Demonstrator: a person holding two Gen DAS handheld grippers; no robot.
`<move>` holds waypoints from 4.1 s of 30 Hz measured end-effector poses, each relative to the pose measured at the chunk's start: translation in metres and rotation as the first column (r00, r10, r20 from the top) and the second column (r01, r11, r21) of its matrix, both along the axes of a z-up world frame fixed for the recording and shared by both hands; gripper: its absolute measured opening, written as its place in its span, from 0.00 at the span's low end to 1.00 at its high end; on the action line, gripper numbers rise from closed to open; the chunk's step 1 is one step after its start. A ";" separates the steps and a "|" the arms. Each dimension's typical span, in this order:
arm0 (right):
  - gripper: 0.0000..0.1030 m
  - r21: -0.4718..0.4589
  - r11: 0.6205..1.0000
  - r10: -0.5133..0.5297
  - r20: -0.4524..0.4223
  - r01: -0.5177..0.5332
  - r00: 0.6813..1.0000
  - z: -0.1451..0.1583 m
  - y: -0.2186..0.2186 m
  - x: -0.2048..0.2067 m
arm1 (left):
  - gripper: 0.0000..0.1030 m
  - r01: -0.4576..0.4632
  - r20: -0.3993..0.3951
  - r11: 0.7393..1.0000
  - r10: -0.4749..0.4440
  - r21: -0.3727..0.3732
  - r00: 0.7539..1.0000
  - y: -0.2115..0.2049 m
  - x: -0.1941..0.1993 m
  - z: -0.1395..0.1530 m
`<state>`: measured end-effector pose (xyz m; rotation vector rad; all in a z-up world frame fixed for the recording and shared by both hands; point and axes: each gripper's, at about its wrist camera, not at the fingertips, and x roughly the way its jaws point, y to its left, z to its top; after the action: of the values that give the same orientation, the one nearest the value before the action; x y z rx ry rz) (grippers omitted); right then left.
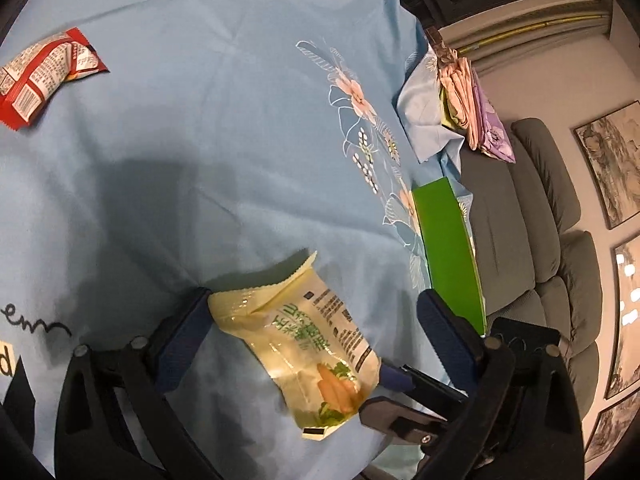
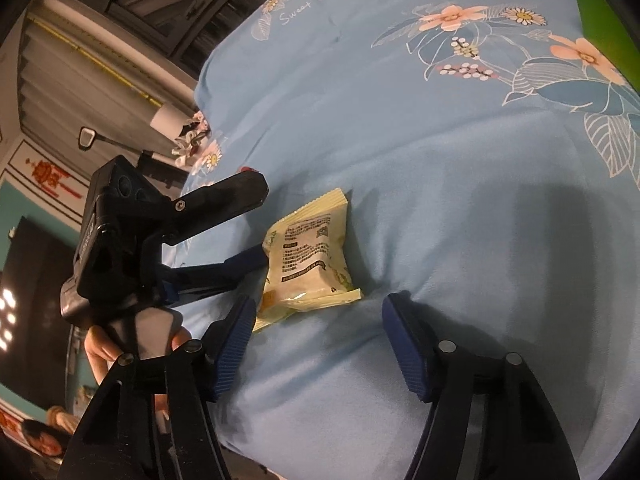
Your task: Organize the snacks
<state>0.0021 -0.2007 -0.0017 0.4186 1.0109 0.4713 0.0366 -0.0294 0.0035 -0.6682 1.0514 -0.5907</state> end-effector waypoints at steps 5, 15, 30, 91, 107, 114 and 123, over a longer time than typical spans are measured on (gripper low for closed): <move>0.65 -0.011 1.000 -0.024 0.007 0.024 1.000 0.001 0.001 0.002 | 0.66 -0.017 -0.004 0.998 0.018 0.054 1.000 0.006 -0.001 -0.002; 0.40 -0.175 0.985 0.010 0.085 0.005 0.996 0.005 0.027 0.000 | 0.31 -0.019 0.012 0.995 0.018 0.096 1.000 -0.003 -0.002 -0.004; 0.14 -0.194 0.980 0.018 0.236 0.029 0.972 0.043 -0.014 -0.034 | 0.23 0.030 0.115 1.000 -0.030 -0.003 0.993 -0.053 -0.019 0.034; 0.99 -0.179 0.915 -0.324 0.207 0.362 0.923 0.111 -0.091 -0.003 | 0.99 -0.298 0.472 0.895 0.116 0.332 0.874 -0.034 -0.076 0.076; 0.99 -0.366 0.914 0.182 -0.016 -0.175 0.983 0.041 0.207 0.137 | 0.99 -0.475 0.416 0.753 0.291 0.455 0.861 0.077 -0.100 0.014; 0.99 -0.422 0.868 0.212 -0.161 -0.262 0.964 -0.016 0.259 0.157 | 0.99 -0.516 0.325 0.757 0.409 0.401 0.853 0.121 -0.098 0.009; 1.00 -0.603 0.760 0.208 -0.125 -0.241 0.970 -0.028 0.284 0.146 | 0.99 -0.580 0.289 0.710 0.503 0.399 0.814 0.163 -0.104 0.000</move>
<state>0.1479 0.0836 -0.0294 -0.2906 1.2063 0.3166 -0.0677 0.1334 0.0032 -0.4507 0.7449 0.1419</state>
